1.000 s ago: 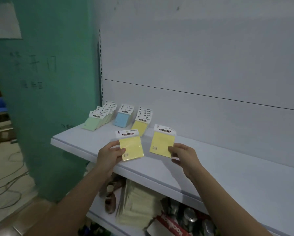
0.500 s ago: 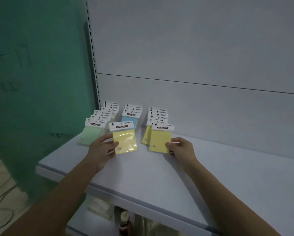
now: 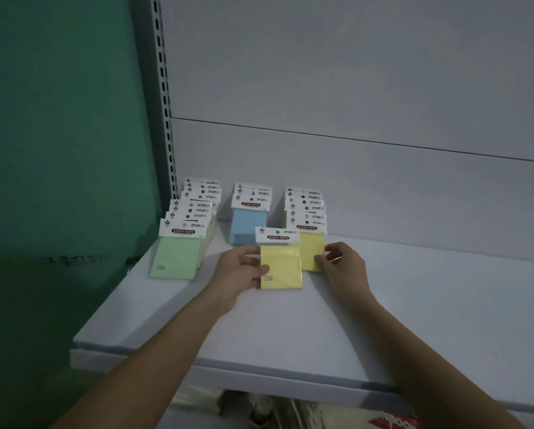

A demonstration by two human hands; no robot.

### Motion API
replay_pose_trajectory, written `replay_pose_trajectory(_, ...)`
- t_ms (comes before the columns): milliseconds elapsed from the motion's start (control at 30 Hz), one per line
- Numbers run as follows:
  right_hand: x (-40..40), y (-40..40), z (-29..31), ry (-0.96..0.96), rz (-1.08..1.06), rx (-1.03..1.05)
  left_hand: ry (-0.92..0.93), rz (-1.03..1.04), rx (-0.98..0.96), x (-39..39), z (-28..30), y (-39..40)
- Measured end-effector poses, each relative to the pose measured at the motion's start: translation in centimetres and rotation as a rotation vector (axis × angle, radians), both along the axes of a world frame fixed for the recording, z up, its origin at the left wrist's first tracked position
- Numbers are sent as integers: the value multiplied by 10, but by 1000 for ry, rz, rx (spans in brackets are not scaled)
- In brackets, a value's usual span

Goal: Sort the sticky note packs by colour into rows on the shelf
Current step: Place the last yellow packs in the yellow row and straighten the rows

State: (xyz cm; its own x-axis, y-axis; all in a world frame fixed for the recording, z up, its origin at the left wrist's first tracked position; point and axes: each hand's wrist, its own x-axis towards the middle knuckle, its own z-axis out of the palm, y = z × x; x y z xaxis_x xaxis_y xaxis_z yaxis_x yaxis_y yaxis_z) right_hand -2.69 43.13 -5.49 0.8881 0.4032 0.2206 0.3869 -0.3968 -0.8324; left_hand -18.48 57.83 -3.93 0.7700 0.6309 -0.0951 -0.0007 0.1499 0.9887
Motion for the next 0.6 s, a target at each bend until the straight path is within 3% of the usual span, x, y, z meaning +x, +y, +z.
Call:
replay_pose_trajectory(200,-20,2,3,-40,-82,48,42,-61,155,23,0,2)
replay_pose_trajectory(400,-8,-5,1,114,-338,264,97,14,428,43,-10,-9)
replay_pose_trajectory(600,4,-1,-2,136,-279,281,118,112,530,59,-14,-11)
